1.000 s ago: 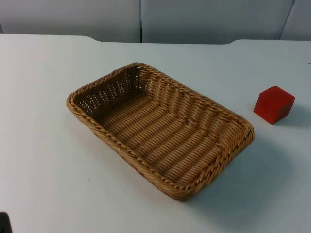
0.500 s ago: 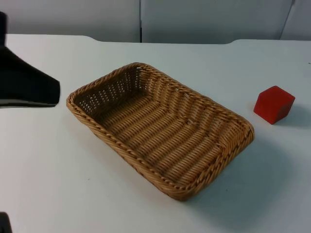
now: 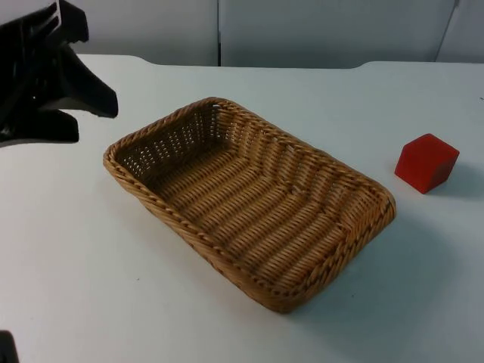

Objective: Pick up the basket with the left hand and place the cube into the basket with the right hand.

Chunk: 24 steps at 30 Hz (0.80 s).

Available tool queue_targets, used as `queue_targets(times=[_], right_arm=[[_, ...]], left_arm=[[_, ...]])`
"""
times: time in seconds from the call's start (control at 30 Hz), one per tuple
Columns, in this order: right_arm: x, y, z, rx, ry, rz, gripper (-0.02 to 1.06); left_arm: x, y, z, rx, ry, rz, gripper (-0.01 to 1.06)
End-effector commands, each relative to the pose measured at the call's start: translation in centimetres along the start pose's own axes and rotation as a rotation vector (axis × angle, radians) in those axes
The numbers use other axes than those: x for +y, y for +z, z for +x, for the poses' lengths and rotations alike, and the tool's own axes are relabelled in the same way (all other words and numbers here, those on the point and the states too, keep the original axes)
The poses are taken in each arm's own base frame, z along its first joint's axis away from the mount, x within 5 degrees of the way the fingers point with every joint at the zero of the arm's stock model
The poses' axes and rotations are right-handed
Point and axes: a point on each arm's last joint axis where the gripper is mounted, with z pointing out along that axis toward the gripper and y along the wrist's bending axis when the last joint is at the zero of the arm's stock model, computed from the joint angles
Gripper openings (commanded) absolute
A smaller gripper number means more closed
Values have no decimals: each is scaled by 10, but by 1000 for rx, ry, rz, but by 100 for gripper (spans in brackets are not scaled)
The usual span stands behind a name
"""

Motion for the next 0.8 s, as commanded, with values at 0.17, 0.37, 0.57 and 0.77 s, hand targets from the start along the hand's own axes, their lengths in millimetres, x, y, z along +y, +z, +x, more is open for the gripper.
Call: queue_targets(times=[0.17,0.37,0.57,0.77], right_arm=[[0,1,1,-9,0,-6,0],[0,1,1,-9,0,-6,0],[0,1,1,-9,0,-6,0],[0,1,1,-9,0,-6,0]], left_arm=[[13,24,-2,72,-116,-67,51],[35,49,7,158,-196,-128,51],[44,60,11,180,-211,-158,51],[40,65,2,162,-259,-123,51]])
